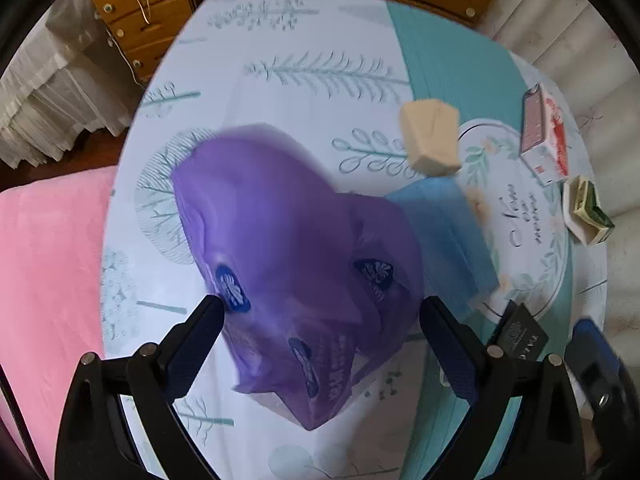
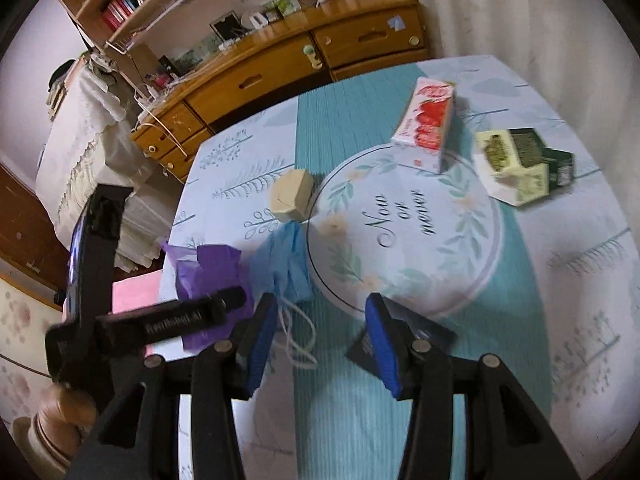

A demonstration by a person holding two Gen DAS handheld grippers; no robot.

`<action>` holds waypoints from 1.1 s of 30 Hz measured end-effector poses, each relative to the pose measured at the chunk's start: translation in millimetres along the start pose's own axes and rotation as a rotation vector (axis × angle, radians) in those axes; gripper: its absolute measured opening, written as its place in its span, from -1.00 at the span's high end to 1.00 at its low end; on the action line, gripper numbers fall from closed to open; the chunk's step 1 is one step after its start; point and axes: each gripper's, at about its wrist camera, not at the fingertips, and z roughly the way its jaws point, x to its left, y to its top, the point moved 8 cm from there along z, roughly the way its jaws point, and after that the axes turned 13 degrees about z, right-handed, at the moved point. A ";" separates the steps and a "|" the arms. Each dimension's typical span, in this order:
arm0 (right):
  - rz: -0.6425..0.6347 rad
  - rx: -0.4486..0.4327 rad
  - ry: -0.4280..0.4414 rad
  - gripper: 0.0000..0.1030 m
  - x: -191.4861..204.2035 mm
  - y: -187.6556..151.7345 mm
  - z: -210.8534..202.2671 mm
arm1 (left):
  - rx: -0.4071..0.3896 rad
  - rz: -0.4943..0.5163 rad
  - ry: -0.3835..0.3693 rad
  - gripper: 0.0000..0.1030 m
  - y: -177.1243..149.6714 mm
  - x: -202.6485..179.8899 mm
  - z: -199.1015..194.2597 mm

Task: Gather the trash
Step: 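Grasp the purple plastic bag with the left gripper while the right grasps the blue mask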

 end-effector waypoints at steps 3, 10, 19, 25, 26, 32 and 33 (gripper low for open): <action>-0.009 0.030 0.000 0.10 10.9 6.2 20.0 | 0.022 -0.010 -0.066 -0.89 -1.8 4.8 12.3; -0.034 0.120 0.006 0.10 32.7 8.3 63.1 | -0.002 -0.003 -0.106 -0.56 -8.2 20.3 15.6; -0.053 0.196 -0.026 -0.23 42.2 0.1 108.8 | -0.036 0.014 -0.185 0.61 -3.8 31.7 5.0; -0.171 0.141 -0.089 -0.09 51.0 -5.3 113.1 | -0.062 0.005 -0.208 0.79 -9.1 34.3 -6.4; -0.196 0.131 -0.108 0.29 51.2 -7.0 112.4 | -0.067 0.003 -0.210 0.79 -10.8 33.9 -9.6; -0.154 0.148 -0.029 0.86 46.6 -17.9 90.5 | -0.104 0.024 -0.200 0.80 -25.0 22.7 -36.8; -0.148 0.138 -0.009 0.86 47.4 -18.6 82.6 | -0.111 0.028 -0.197 0.80 -28.6 19.3 -43.0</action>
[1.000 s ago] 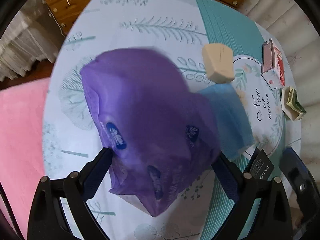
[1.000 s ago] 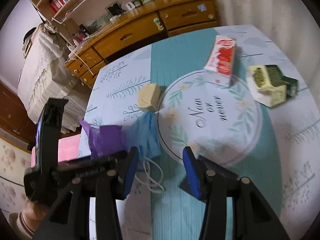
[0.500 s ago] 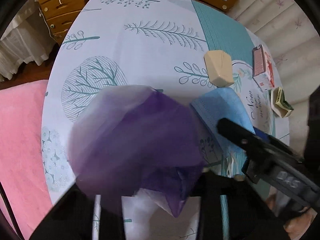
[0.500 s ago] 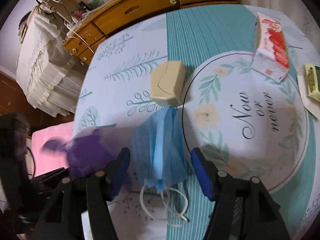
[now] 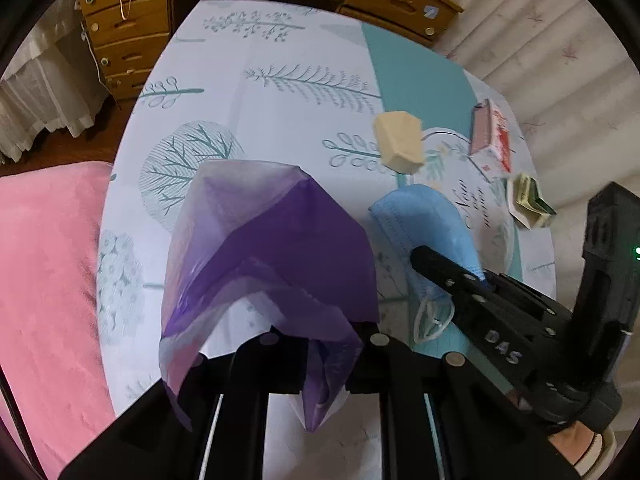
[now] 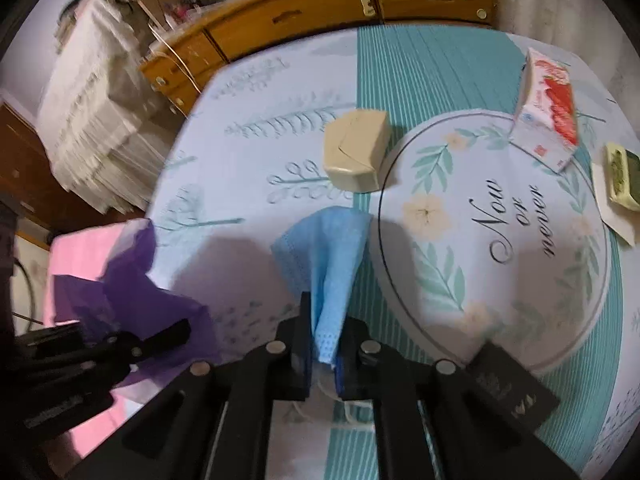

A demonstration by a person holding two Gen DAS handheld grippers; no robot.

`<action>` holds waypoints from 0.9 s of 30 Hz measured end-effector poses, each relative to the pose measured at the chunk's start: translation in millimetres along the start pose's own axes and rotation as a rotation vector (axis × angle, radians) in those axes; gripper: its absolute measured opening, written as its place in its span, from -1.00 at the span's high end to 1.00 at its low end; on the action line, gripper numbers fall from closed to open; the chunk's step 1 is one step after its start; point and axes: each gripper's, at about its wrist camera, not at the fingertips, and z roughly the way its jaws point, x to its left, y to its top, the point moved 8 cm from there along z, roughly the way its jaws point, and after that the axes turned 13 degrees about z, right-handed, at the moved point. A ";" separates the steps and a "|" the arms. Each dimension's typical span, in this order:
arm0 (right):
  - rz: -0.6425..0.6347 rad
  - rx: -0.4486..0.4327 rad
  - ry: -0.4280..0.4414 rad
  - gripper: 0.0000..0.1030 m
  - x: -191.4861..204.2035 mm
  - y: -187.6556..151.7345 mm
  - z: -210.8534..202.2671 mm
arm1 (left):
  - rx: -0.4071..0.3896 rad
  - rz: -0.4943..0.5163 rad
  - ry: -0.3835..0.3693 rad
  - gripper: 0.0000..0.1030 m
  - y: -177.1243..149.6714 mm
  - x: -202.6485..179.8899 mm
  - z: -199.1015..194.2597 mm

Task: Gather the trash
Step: 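Grasp the purple plastic bag with the left gripper while the right grasps the blue mask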

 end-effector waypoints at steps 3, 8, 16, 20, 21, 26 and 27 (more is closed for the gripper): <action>0.007 -0.043 0.045 0.86 0.8 -9.9 -33.1 | -0.020 0.011 0.004 0.81 -10.0 -16.3 -17.6; 0.013 -0.083 0.091 0.86 -7.1 -31.5 -83.7 | -0.070 0.031 0.010 0.81 -33.1 -51.9 -54.1; -0.012 -0.140 0.118 0.86 -33.9 -88.3 -166.4 | -0.164 0.100 0.054 0.81 -91.1 -123.4 -116.1; -0.053 -0.151 0.137 0.86 -51.5 -130.9 -209.8 | -0.199 0.130 0.067 0.81 -131.2 -165.7 -139.2; -0.064 -0.156 0.140 0.86 -54.7 -139.6 -217.9 | -0.205 0.136 0.072 0.81 -140.3 -174.7 -142.8; -0.114 -0.191 0.146 0.87 -78.7 -188.6 -263.0 | -0.235 0.150 0.077 0.81 -191.5 -220.9 -158.5; -0.123 -0.193 0.145 0.87 -84.3 -199.1 -270.4 | -0.236 0.151 0.075 0.81 -202.2 -229.5 -160.3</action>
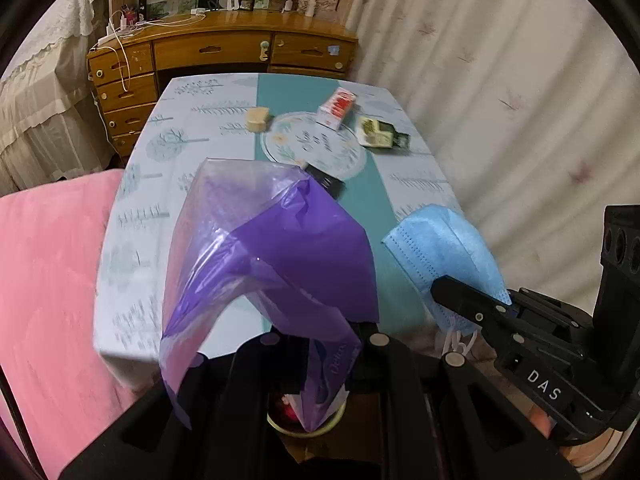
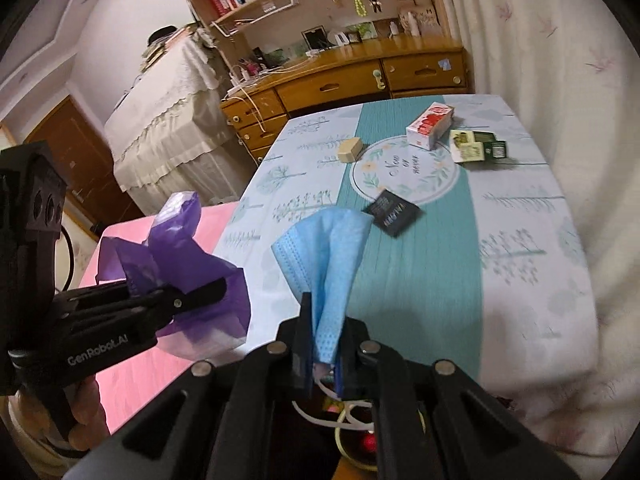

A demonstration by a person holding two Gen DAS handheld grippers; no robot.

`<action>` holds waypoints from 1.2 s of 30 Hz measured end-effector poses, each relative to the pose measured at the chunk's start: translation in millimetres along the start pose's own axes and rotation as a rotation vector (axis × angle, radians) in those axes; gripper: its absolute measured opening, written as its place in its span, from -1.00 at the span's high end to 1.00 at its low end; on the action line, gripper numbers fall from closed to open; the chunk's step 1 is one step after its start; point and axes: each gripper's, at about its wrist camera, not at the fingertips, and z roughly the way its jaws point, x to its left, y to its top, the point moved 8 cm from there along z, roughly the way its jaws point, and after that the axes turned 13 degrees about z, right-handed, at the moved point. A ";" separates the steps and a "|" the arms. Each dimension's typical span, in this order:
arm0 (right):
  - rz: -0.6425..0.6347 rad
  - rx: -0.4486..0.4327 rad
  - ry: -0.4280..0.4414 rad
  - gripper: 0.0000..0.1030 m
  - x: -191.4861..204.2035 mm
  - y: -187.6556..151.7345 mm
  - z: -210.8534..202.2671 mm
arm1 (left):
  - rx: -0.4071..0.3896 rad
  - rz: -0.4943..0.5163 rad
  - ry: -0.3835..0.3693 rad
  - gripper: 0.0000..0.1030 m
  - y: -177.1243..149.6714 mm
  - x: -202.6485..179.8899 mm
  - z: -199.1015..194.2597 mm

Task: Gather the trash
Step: 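Grasp the purple plastic bag with the left gripper while the right grasps the blue mask, then carry both items over the bin and open both grippers to drop them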

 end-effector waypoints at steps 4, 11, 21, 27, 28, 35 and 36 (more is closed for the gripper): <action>-0.022 0.022 -0.004 0.87 -13.1 -35.4 -29.6 | 0.023 0.022 0.001 0.81 -28.8 -33.1 -13.9; 0.018 0.052 0.008 0.87 -35.3 -80.1 -57.1 | 0.078 0.141 0.020 0.81 -60.0 -78.2 -21.1; 0.174 0.134 -0.032 0.87 -73.0 -141.0 -25.0 | 0.239 0.216 -0.048 0.81 -127.4 -99.6 35.6; 0.284 0.191 -0.118 0.87 -117.4 -199.7 37.2 | 0.308 0.211 -0.099 0.80 -186.7 -90.4 117.5; 0.306 0.198 -0.132 0.87 -126.5 -210.1 50.0 | 0.313 0.206 -0.105 0.80 -195.8 -89.0 131.1; 0.432 0.250 -0.209 0.87 -191.2 -292.3 154.6 | 0.385 0.166 -0.109 0.80 -279.7 -63.9 252.5; 0.439 0.265 -0.215 0.87 -198.9 -303.2 170.7 | 0.400 0.147 -0.109 0.80 -293.0 -58.1 272.2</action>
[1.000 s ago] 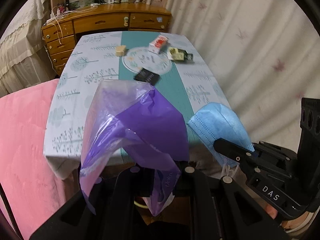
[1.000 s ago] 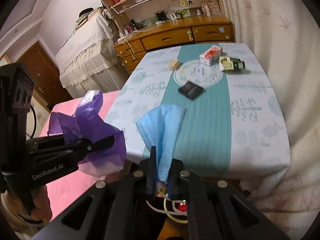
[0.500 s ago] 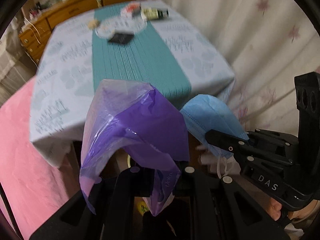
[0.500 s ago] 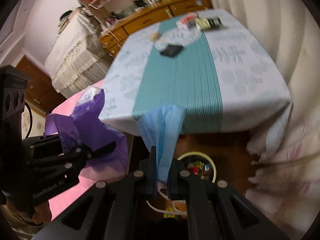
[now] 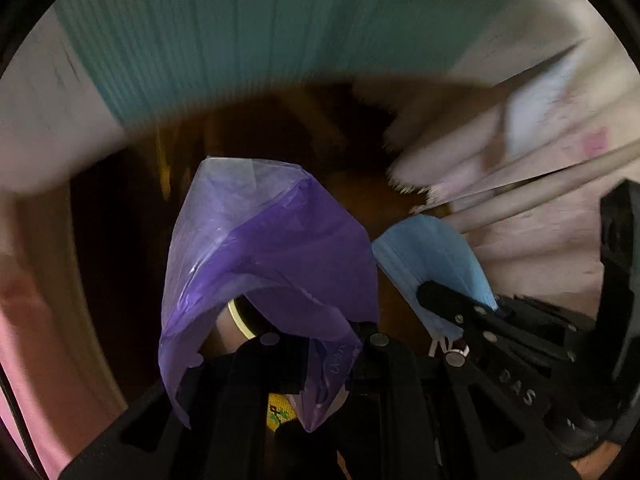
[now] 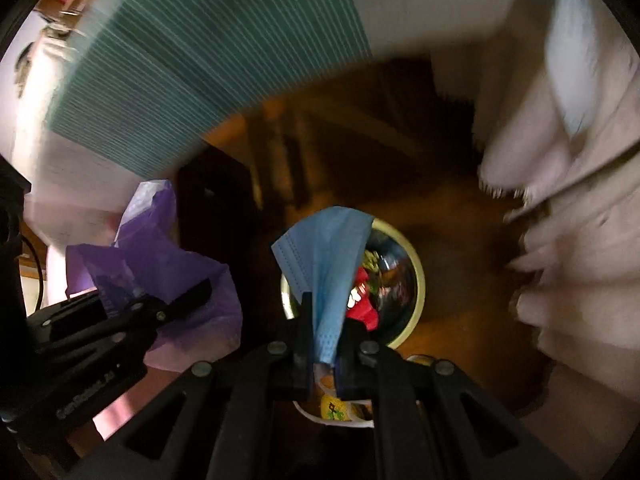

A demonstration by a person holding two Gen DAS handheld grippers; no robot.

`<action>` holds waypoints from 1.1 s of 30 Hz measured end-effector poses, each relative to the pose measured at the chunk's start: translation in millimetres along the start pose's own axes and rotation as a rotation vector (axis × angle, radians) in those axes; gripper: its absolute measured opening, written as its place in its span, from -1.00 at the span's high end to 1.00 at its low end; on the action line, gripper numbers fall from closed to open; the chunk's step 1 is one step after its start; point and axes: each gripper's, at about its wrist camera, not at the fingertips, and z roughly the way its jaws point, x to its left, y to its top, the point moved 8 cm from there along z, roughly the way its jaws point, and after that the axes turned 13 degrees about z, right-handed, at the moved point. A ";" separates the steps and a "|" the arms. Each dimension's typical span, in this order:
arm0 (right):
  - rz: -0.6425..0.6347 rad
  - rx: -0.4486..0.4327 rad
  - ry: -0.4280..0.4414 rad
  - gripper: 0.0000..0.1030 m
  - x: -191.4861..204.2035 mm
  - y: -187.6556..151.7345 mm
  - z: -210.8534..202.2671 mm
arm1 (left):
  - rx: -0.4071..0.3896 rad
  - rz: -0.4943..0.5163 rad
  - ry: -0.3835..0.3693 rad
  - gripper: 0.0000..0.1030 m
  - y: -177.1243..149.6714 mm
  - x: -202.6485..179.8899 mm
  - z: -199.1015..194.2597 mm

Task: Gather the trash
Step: 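Carry both items over the bin and open both grippers to drop them, then raise both grippers back toward the table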

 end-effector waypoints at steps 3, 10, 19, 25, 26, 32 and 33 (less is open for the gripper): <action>0.000 0.028 -0.024 0.87 -18.2 -8.8 54.7 | 0.025 -0.039 0.006 0.80 -11.0 17.2 52.9; -0.042 0.072 -0.061 0.87 -46.3 -19.8 145.6 | 0.047 -0.035 0.035 0.69 -29.4 38.3 132.3; -0.021 0.114 -0.072 0.80 -63.7 -20.6 200.5 | 0.030 -0.073 0.053 -0.54 -31.8 55.9 159.4; -0.046 0.109 -0.038 0.10 -58.7 -19.8 190.0 | 0.024 -0.084 0.067 -0.72 -30.8 62.0 151.3; -0.054 0.105 -0.036 0.06 -56.0 -19.5 185.9 | 0.013 -0.083 0.072 -0.72 -30.2 62.6 146.7; -0.029 0.076 -0.043 -0.12 -57.2 -17.1 161.0 | -0.008 -0.107 0.081 -0.72 -30.4 64.7 118.0; -0.025 0.073 -0.043 -0.12 -56.3 -17.8 155.4 | -0.011 -0.109 0.083 -0.72 -30.6 63.6 112.0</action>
